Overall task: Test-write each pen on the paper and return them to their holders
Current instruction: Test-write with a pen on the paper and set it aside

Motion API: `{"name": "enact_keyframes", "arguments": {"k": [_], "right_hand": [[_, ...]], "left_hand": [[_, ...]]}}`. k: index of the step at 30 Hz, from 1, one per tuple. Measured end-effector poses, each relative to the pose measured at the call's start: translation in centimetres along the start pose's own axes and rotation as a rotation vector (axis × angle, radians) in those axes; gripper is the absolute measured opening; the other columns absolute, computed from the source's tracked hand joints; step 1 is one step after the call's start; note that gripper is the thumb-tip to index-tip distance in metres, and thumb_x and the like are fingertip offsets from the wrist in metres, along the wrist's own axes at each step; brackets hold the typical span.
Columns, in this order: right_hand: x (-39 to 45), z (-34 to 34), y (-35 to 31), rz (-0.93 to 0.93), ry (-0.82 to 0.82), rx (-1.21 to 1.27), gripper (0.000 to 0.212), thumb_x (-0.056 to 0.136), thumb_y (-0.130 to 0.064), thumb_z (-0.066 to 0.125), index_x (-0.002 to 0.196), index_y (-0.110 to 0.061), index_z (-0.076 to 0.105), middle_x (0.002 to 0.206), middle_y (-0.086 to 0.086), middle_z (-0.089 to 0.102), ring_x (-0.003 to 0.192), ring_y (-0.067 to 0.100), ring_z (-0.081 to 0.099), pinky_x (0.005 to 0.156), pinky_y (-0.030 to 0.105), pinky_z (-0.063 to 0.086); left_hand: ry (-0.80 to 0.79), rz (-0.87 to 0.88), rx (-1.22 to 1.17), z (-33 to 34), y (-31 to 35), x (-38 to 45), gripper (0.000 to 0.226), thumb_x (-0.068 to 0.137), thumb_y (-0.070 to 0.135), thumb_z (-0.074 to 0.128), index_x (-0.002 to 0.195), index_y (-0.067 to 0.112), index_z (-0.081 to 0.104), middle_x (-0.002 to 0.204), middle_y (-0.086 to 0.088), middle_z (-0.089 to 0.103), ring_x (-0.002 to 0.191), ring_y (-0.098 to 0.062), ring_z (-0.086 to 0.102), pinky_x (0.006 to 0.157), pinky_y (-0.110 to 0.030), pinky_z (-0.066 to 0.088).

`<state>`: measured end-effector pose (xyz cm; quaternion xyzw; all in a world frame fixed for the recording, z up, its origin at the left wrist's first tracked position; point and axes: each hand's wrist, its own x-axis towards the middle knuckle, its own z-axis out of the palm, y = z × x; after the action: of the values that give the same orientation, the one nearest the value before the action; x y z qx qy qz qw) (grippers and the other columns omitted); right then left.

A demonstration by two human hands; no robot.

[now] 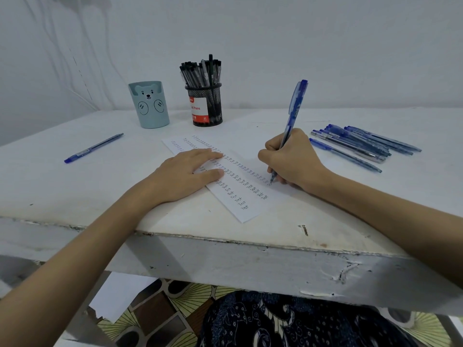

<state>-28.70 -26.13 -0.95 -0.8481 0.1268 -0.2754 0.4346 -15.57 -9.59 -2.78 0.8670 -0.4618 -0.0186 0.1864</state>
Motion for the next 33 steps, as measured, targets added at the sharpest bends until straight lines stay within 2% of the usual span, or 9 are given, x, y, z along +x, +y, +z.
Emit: {"name": "enact_keyframes", "arguments": {"k": [3,12,17,21,23,25,27,30,33], "right_hand": [[0.2,0.2,0.2,-0.001,0.021,-0.022,0.045,0.078,0.006,0.049,0.047,-0.014,0.022,0.051,0.005,0.023,0.030,0.006,0.043,0.030,0.013,0.023],[0.2,0.3,0.2,-0.002,0.050,-0.019,0.048,0.076,0.006,0.049,0.046,-0.017,0.020,0.040,-0.006,0.016,0.036,0.012,0.040,0.035,0.015,0.025],[0.6,-0.4,0.1,0.208,0.086,0.208,0.031,0.080,-0.006,0.057,0.052,-0.009,0.044,0.038,0.002,0.045,0.027,0.013,0.033,0.037,0.012,0.021],[1.3,-1.6,-0.4,0.317,0.118,0.366,0.030,0.082,-0.009,0.057,0.057,-0.011,0.041,0.037,-0.002,0.040,0.039,0.015,0.036,0.037,0.015,0.026],[1.6,-2.2,-0.5,0.341,0.111,0.360,0.023,0.087,-0.013,0.056,0.067,-0.011,0.044,0.033,-0.003,0.037,0.035,0.015,0.031,0.037,0.016,0.024],[1.7,-2.3,-0.5,0.358,0.091,0.389,0.017,0.096,-0.025,0.048,0.089,-0.009,0.046,0.031,-0.003,0.035,0.028,0.013,0.026,0.036,0.016,0.023],[1.8,-2.3,-0.4,0.364,0.085,0.428,0.028,0.101,-0.035,0.035,0.100,-0.009,0.044,0.031,-0.003,0.034,0.027,0.012,0.025,0.035,0.014,0.023],[1.8,-2.4,-0.4,0.368,0.072,0.473,0.044,0.102,-0.046,0.022,0.105,-0.009,0.046,0.032,-0.003,0.034,0.027,0.012,0.026,0.036,0.012,0.023],[1.7,-2.4,-0.4,0.356,0.067,0.472,0.046,0.101,-0.051,0.021,0.103,-0.011,0.045,0.032,-0.003,0.033,0.027,0.013,0.026,0.036,0.013,0.024]], "left_hand": [[0.002,0.010,-0.002,-0.1,-0.1,0.1,0.059,0.083,0.065,0.036,0.138,0.042,0.036,0.150,0.014,0.030,0.138,-0.008,0.024,0.109,-0.029,0.018],[0.002,0.001,-0.002,0.0,-0.1,0.1,0.068,0.074,0.066,0.031,0.138,0.043,0.036,0.150,0.015,0.029,0.138,-0.008,0.023,0.110,-0.030,0.018],[-0.001,0.006,-0.014,0.1,-0.2,0.1,0.067,0.075,0.067,0.031,0.138,0.044,0.036,0.150,0.015,0.029,0.139,-0.007,0.023,0.113,-0.031,0.018],[-0.008,0.022,-0.041,0.1,-0.2,0.0,0.066,0.075,0.065,0.033,0.137,0.044,0.037,0.150,0.017,0.029,0.138,-0.005,0.023,0.111,-0.027,0.016],[-0.014,0.029,-0.060,0.0,-0.1,-0.1,0.066,0.075,0.063,0.034,0.137,0.043,0.038,0.150,0.017,0.029,0.138,-0.004,0.022,0.111,-0.025,0.016],[-0.018,0.032,-0.067,-0.1,0.0,-0.1,0.064,0.074,0.061,0.035,0.136,0.044,0.039,0.150,0.016,0.029,0.139,-0.004,0.022,0.112,-0.027,0.015],[-0.014,0.027,-0.072,-0.1,0.0,-0.2,0.063,0.074,0.060,0.036,0.135,0.045,0.040,0.150,0.015,0.030,0.138,-0.005,0.022,0.112,-0.028,0.016],[-0.015,0.029,-0.067,0.0,0.1,-0.2,0.063,0.074,0.060,0.036,0.135,0.044,0.040,0.149,0.014,0.031,0.138,-0.006,0.023,0.111,-0.028,0.017],[-0.010,0.025,-0.067,-0.1,0.3,-0.3,0.064,0.074,0.059,0.036,0.135,0.044,0.041,0.149,0.014,0.031,0.137,-0.007,0.024,0.111,-0.029,0.017]]}}
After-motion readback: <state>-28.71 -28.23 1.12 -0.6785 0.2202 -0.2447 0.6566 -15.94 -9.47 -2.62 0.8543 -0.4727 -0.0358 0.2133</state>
